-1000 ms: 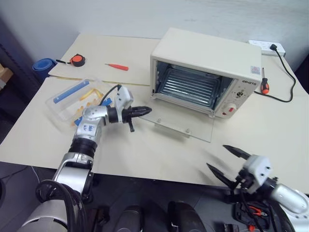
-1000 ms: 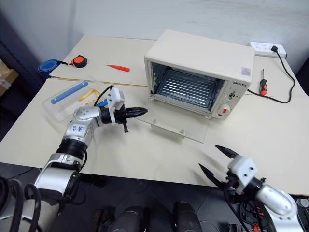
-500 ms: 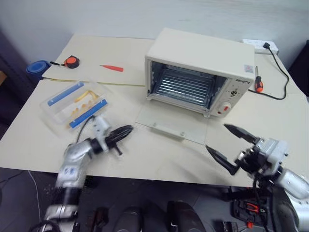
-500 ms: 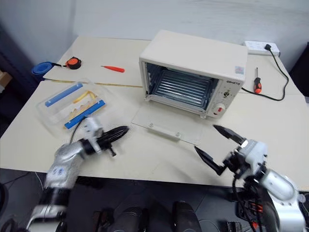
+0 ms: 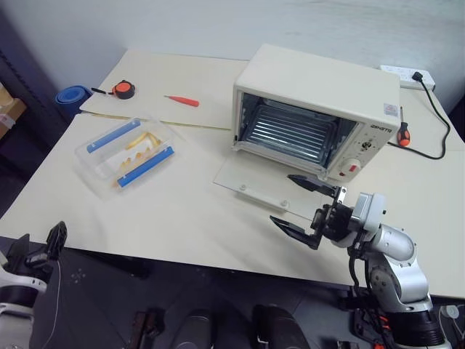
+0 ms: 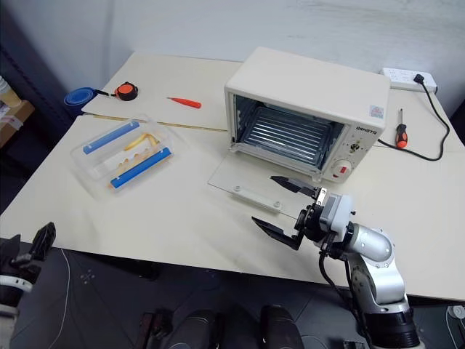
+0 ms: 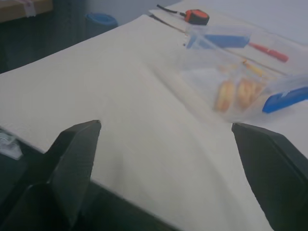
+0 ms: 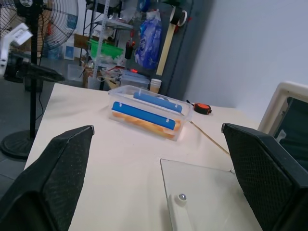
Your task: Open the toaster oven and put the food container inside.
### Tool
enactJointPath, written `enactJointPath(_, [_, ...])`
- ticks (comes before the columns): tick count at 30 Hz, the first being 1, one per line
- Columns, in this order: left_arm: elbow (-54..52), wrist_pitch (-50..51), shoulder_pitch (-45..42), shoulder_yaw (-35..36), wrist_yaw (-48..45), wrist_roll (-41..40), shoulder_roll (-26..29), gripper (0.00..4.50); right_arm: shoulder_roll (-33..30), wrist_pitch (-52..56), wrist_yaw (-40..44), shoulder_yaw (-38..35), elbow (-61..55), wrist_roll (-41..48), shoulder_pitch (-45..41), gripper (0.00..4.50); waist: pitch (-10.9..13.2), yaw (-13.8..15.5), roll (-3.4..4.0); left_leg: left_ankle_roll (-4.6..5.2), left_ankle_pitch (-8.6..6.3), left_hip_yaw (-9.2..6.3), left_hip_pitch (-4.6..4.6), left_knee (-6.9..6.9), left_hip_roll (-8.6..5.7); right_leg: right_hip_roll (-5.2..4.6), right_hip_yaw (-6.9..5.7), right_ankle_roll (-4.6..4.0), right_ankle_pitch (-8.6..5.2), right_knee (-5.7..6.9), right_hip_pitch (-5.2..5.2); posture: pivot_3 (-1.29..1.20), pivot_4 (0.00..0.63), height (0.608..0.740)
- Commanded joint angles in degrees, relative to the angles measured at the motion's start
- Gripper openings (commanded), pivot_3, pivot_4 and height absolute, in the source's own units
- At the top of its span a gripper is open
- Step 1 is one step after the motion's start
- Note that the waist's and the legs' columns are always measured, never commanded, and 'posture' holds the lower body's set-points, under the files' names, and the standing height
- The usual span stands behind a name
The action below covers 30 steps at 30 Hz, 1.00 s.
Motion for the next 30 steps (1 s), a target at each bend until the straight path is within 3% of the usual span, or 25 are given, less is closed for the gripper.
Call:
enactJointPath(1, [1.61, 11.69, -8.74, -0.34, 8.32, -5.88, 8.33, 4.47, -0.07, -0.25, 0.39, 0.30, -0.24, 0.27, -2.19, 4.50, -0.01, -0.33, 0.00, -0.16, 0.08, -0.01, 0.00, -0.02, 0.00, 0.01, -0.01, 0.00, 0.00, 0.02, -0.02, 0.00, 0.150, 0.740])
enactJointPath(5, [12.13, 24.67, -22.43, -4.03, 17.55, -4.58, 16.11, 4.47, -0.54, 0.37, 0.21, 0.41, 0.33, -0.18, -3.42, 4.50, -0.03, -0.70, 0.03, -0.30, 0.12, 0.01, 0.01, -0.05, -0.06, 0.05, 0.02, -0.01, 0.00, 0.21, -0.14, 0.00, 0.150, 0.740])
enactJointPath(9, [21.26, 29.17, -34.15, -7.18, 19.83, -2.72, 17.91, 4.47, -0.46, 0.73, -0.51, 0.68, 0.24, -0.89, -3.45, 4.50, -0.03, -1.48, 0.01, -0.39, 0.16, 0.05, -0.08, -0.12, -0.07, 0.10, 0.02, 0.00, 0.00, 0.34, -0.25, 0.00, 0.150, 0.740])
enactJointPath(14, [30.06, 31.16, -40.89, -13.09, 18.33, 3.52, 19.25, 4.47, -0.37, 0.91, -1.70, 0.90, -1.09, -1.38, -2.27, 4.50, -0.04, -1.85, -0.01, -0.41, 0.17, 0.10, -0.13, -0.12, -0.09, 0.11, 0.03, 0.01, 0.01, 0.33, -0.31, 0.00, 0.150, 0.740])
enactJointPath(17, [35.42, 30.11, -45.02, -14.93, 17.32, 6.40, 18.89, 3.89, -0.14, 0.78, -2.18, 0.77, -1.75, -1.18, -1.67, 4.50, -0.03, -1.65, -0.02, -0.47, 0.20, 0.09, -0.14, -0.11, -0.08, 0.11, 0.00, 0.01, 0.01, 0.33, -0.31, 0.00, 0.150, 0.740])
enactJointPath(23, [40.36, 29.09, -48.00, -14.83, 14.41, 10.33, 20.12, 2.13, 0.59, 0.53, -3.92, -0.22, -3.08, -0.19, -0.20, 4.50, -0.04, -1.80, -0.04, -0.56, 0.27, 0.11, -0.11, -0.09, -0.07, 0.11, 0.04, 0.01, 0.01, 0.35, -0.35, 0.00, 0.150, 0.740])
enactJointPath(30, [39.61, 31.40, -51.19, -23.05, -1.67, 11.86, 27.56, 0.24, -2.53, 0.64, -5.63, -6.96, -8.11, 1.53, 8.61, 4.50, -0.02, -1.50, -0.07, -0.59, 0.28, 0.10, -0.14, -0.12, -0.08, 0.09, 0.03, 0.01, 0.01, 0.50, -0.37, 0.00, 0.150, 0.740])
